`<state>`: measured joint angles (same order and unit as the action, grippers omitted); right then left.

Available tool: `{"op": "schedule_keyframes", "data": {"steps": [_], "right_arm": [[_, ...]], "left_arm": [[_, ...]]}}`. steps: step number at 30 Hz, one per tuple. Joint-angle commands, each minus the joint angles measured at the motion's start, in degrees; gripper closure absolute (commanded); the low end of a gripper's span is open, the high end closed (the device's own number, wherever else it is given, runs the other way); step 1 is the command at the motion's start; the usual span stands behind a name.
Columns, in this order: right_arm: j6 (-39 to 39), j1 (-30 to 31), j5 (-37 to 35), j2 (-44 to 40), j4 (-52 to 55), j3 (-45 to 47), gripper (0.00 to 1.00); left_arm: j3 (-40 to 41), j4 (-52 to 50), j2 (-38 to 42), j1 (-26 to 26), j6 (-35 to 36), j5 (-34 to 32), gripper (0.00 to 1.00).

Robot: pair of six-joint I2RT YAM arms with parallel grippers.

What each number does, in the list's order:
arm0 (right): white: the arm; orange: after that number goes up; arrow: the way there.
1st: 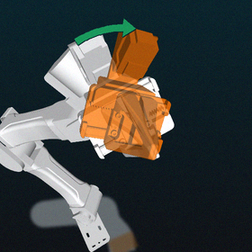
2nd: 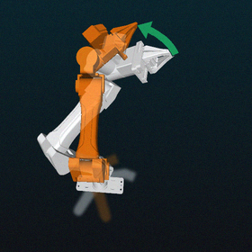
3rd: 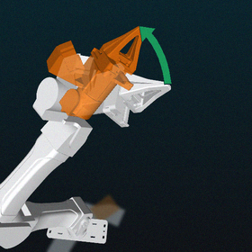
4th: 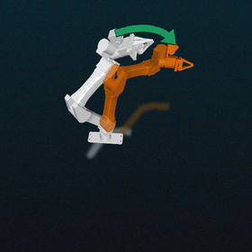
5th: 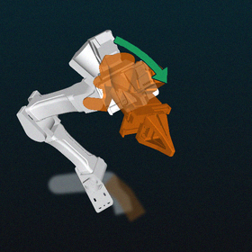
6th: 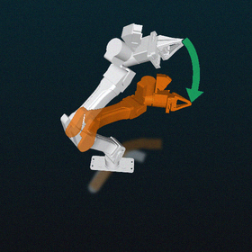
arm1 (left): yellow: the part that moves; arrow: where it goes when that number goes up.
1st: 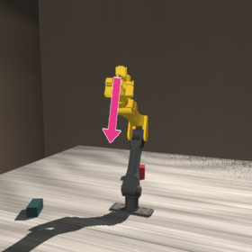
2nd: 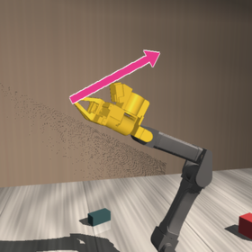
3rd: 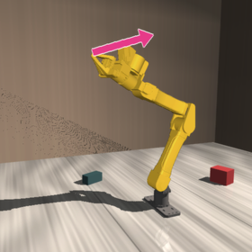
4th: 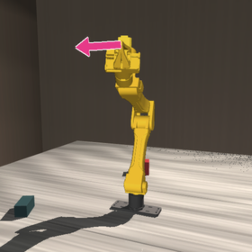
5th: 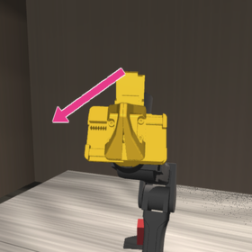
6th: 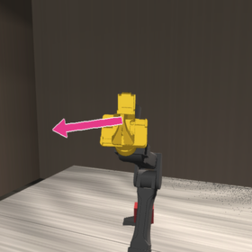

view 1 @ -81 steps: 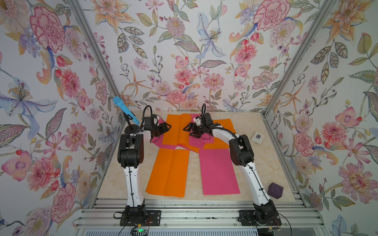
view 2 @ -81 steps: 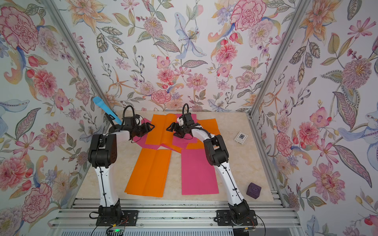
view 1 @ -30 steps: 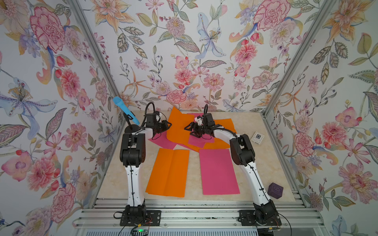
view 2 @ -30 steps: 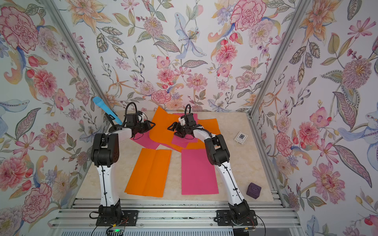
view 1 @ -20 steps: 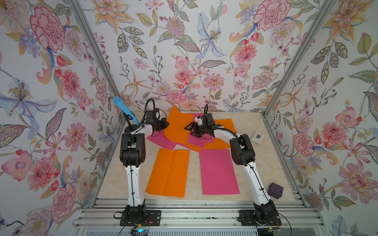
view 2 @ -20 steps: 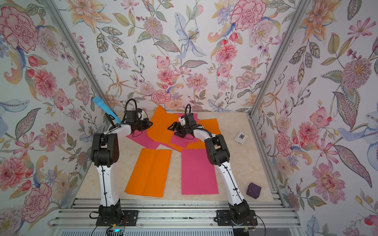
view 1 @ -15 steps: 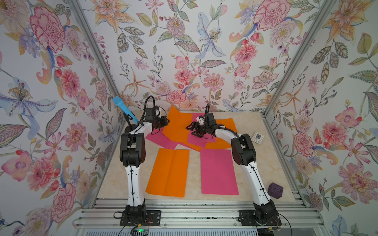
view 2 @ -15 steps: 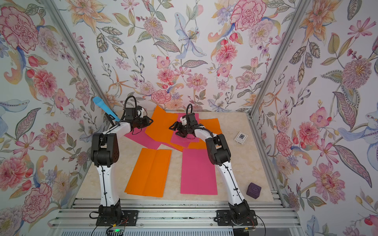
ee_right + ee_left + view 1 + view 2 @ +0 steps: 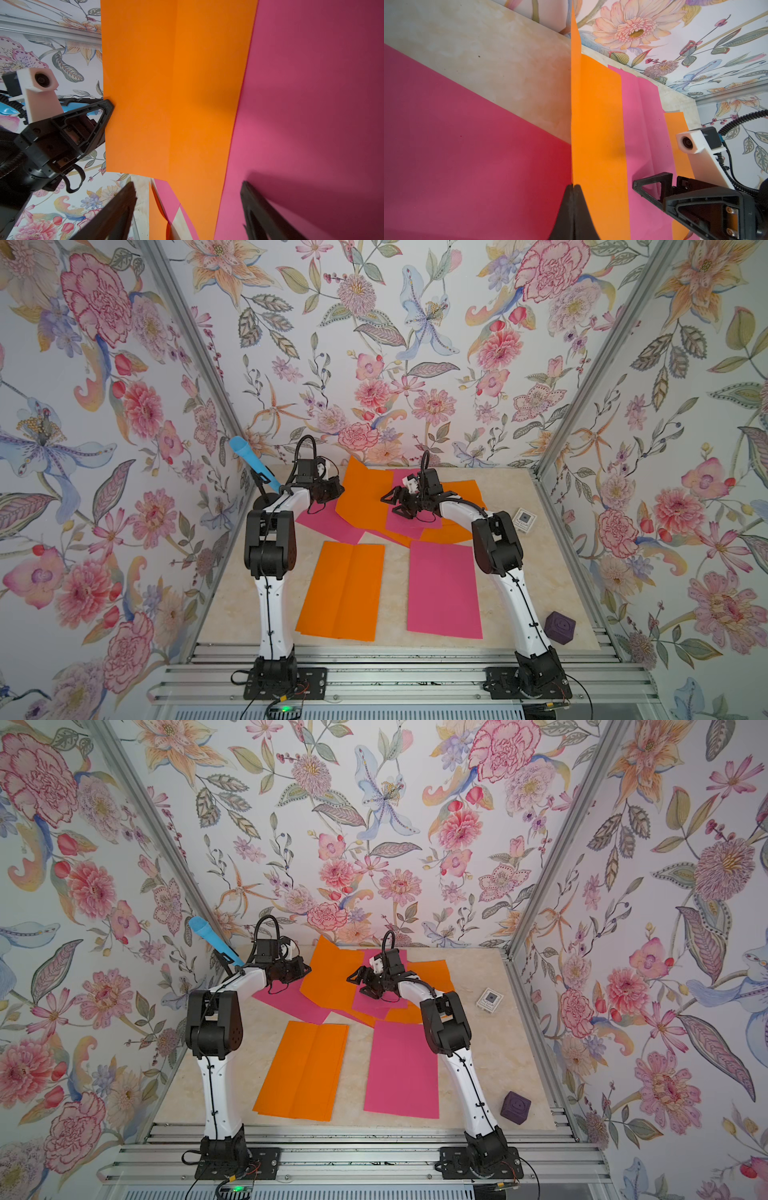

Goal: Sort the scattered colored papers by color
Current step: Pick up the colored paper, then place the colored paper.

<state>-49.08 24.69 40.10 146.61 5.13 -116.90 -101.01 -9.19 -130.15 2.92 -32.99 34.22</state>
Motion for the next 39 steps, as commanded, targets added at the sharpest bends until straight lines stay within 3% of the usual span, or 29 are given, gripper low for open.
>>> {"op": "schedule_keyframes", "data": {"steps": [1, 13, 17, 21, 25, 29, 32, 39], "right_arm": [[0.65, -1.16, 0.33, -5.1, 1.07, 1.6, 0.19], [3.18, -4.38, -0.02, -17.65, 0.15, 13.67, 0.17], [1.95, -4.47, 1.93, -21.94, -3.7, 19.67, 0.16], [-5.98, -4.1, 6.43, -25.94, -17.25, 29.04, 0.15], [-5.34, -3.99, 5.9, -30.0, -18.86, 34.12, 0.14], [-4.54, -4.24, 5.69, -33.26, -18.92, 37.46, 0.14], [-3.86, -4.16, 5.34, -35.16, -18.87, 39.76, 0.14], [-2.26, -3.51, 4.25, -39.38, -18.66, 45.24, 0.14]], "left_arm": [[-3.6, 0.04, 0.23, 1.15, -1.65, 0.93, 1.0], [-2.38, 5.65, 13.79, 6.5, -9.24, 4.34, 1.0], [8.74, 12.35, 25.12, 7.33, -12.95, 4.1, 1.0], [23.57, 21.76, 37.62, 7.03, -17.87, 7.31, 1.0], [40.03, 27.58, 50.84, 5.5, -22.93, 10.48, 1.0], [52.0, 19.34, 61.33, 3.28, -20.87, 12.73, 1.0], [56.46, 6.87, 67.01, 2.56, -14.98, 10.4, 1.0], [67.13, -9.34, 76.96, 0.57, -8.85, 4.67, 1.0]]}}
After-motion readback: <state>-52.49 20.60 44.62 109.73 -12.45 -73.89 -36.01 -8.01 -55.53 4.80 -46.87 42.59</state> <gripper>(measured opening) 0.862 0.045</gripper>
